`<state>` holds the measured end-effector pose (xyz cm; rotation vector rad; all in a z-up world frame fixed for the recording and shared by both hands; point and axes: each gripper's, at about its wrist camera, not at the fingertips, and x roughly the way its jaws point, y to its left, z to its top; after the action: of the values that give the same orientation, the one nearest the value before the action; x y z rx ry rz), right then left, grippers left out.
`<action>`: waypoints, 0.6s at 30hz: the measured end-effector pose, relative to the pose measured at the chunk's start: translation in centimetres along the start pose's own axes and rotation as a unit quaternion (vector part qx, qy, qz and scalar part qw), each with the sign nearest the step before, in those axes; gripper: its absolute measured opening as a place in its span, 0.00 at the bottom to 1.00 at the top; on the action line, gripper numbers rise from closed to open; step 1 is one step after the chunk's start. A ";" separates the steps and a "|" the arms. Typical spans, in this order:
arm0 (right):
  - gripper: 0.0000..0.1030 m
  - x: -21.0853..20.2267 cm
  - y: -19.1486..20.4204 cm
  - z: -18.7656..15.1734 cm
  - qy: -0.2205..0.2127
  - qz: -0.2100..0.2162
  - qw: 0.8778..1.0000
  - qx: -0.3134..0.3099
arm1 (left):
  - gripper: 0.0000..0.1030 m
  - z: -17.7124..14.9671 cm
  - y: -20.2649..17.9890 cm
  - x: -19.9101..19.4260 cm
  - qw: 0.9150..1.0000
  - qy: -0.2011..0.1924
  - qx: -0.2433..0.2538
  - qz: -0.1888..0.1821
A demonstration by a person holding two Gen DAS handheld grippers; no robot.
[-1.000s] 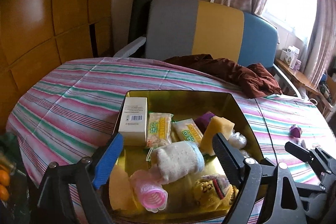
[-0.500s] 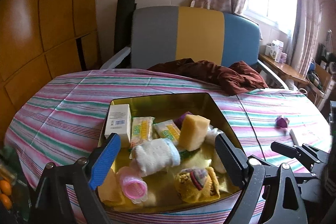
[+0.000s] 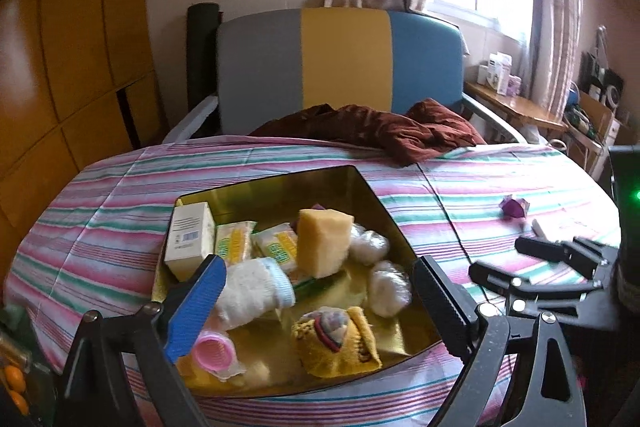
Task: Organize objects
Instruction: 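Withdraw both grippers from the tray toward the eraser and candy packet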
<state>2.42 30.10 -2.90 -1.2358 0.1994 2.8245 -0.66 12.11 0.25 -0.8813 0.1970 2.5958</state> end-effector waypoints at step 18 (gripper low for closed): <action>0.72 0.6 -17.0 0.6 0.070 -0.149 0.979 0.123 | 0.92 1.3 -6.8 2.3 0.996 0.030 0.056 -0.067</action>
<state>3.26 47.06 -4.56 -1.2865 0.3277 2.3815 -0.32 19.39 -0.14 -0.9005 0.2868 2.4114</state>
